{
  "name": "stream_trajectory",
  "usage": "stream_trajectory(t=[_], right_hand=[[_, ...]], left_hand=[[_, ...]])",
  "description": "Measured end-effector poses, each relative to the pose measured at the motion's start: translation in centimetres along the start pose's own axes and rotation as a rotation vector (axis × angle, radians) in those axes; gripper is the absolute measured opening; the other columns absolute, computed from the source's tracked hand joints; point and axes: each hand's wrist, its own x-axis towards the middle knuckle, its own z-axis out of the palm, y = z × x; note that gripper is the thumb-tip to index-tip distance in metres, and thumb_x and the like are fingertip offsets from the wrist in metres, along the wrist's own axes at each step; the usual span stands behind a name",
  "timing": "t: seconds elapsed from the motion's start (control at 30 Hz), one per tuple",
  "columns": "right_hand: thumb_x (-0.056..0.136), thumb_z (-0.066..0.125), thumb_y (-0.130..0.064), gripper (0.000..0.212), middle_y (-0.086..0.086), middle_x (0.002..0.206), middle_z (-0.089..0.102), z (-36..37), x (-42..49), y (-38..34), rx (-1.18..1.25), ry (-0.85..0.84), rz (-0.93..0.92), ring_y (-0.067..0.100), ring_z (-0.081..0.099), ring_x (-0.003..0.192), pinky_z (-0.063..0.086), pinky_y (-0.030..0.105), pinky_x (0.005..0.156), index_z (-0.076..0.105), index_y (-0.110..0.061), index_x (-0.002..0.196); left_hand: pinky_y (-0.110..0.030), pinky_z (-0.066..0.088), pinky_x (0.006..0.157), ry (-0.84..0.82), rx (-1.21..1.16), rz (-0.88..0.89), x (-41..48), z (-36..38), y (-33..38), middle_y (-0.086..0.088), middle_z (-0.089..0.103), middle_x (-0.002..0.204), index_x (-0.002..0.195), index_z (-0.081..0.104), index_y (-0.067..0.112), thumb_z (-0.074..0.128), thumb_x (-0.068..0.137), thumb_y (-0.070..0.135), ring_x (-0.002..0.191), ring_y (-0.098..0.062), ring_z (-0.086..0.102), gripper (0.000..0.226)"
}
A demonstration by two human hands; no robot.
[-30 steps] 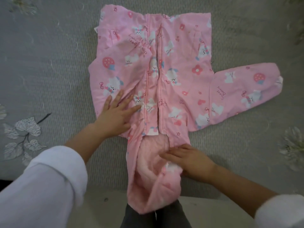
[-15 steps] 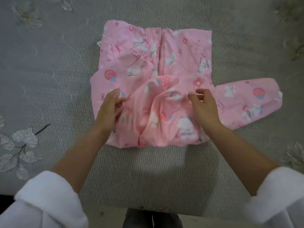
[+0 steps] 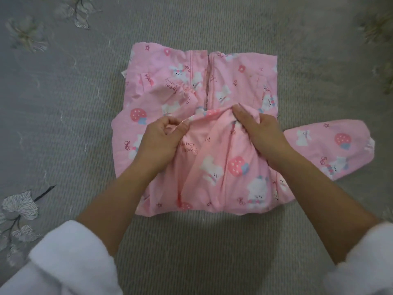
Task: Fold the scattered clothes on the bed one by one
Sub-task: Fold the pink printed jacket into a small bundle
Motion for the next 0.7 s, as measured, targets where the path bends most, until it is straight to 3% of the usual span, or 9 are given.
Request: stream_trajectory(t=[0.1, 0.2, 0.27, 0.4, 0.53, 0.6, 0.7], right_hand=[[0.085, 0.061, -0.056, 0.047, -0.001, 0.067, 0.056, 1.7, 4.0, 1.0, -0.172, 0.074, 0.016, 0.011, 0.054, 0.065, 0.041, 0.026, 0.058, 0.055, -0.011, 0.071], [0.083, 0.058, -0.062, 0.054, 0.002, 0.075, 0.057, 3.0, 6.4, 2.2, -0.369, 0.115, 0.012, 0.021, 0.053, 0.071, 0.035, 0.031, 0.056, 0.053, -0.008, 0.08], [0.082, 0.058, -0.064, 0.055, 0.001, 0.075, 0.058, 3.3, 7.3, 2.4, -0.368, 0.106, 0.02, 0.019, 0.053, 0.068, 0.037, 0.032, 0.058, 0.053, -0.01, 0.082], [0.089, 0.058, -0.048, 0.036, -0.006, 0.066, 0.049, 2.2, 6.7, 2.5, -0.047, 0.256, 0.087, 0.009, 0.046, 0.062, 0.039, 0.027, 0.063, 0.051, -0.016, 0.074], [0.089, 0.058, -0.02, 0.006, -0.002, 0.088, 0.058, -2.0, 1.5, 5.8, 0.029, 0.622, 0.045, 0.003, 0.049, 0.072, 0.039, 0.013, 0.066, 0.056, -0.014, 0.092], [0.087, 0.057, -0.017, 0.015, 0.005, 0.103, 0.053, -4.6, -1.7, 8.5, 0.061, 0.838, 0.105, 0.008, 0.05, 0.079, 0.041, 0.01, 0.068, 0.049, -0.015, 0.1], [0.078, 0.061, -0.029, 0.034, 0.013, 0.112, 0.053, -7.8, -3.9, 12.5, 0.17, 1.058, 0.377, 0.023, 0.054, 0.089, 0.051, 0.034, 0.077, 0.045, -0.012, 0.102]], left_hand=[[-0.028, 0.038, 0.093, 0.206, 0.37, 0.326, 0.5, 1.9, -0.5, -0.008, 0.056, 0.117, 0.127, 0.05, 0.011, 0.052, 0.093, 0.03, 0.106, -0.019, 0.051, 0.04], [-0.041, 0.021, 0.113, 0.015, 0.699, 0.711, -1.1, 4.4, -2.1, -0.013, 0.037, 0.148, 0.139, 0.044, 0.011, 0.042, 0.091, 0.038, 0.138, -0.026, 0.028, 0.055], [-0.049, 0.01, 0.116, -0.122, 0.895, 0.688, -1.2, 5.5, -4.2, -0.008, 0.021, 0.158, 0.146, 0.035, 0.024, 0.036, 0.09, 0.052, 0.147, -0.025, 0.012, 0.063], [-0.047, -0.004, 0.114, -0.108, 1.033, 0.511, 1.6, 6.6, -7.1, -0.015, 0.007, 0.16, 0.152, 0.017, 0.03, 0.028, 0.09, 0.059, 0.148, -0.03, 0.003, 0.07], [-0.049, 0.003, 0.113, -0.059, 1.054, 0.508, 2.1, 7.5, -7.8, -0.023, 0.015, 0.156, 0.152, 0.02, 0.024, 0.032, 0.09, 0.057, 0.145, -0.037, 0.013, 0.071], [-0.048, 0.004, 0.114, -0.035, 1.053, 0.53, 2.2, 7.7, -8.2, -0.024, 0.017, 0.155, 0.152, 0.021, 0.024, 0.033, 0.09, 0.057, 0.144, -0.038, 0.016, 0.071], [-0.045, -0.003, 0.114, -0.008, 1.045, 0.519, 2.5, 8.0, -8.5, -0.024, 0.014, 0.156, 0.152, 0.014, 0.027, 0.033, 0.089, 0.059, 0.145, -0.037, 0.012, 0.073]])
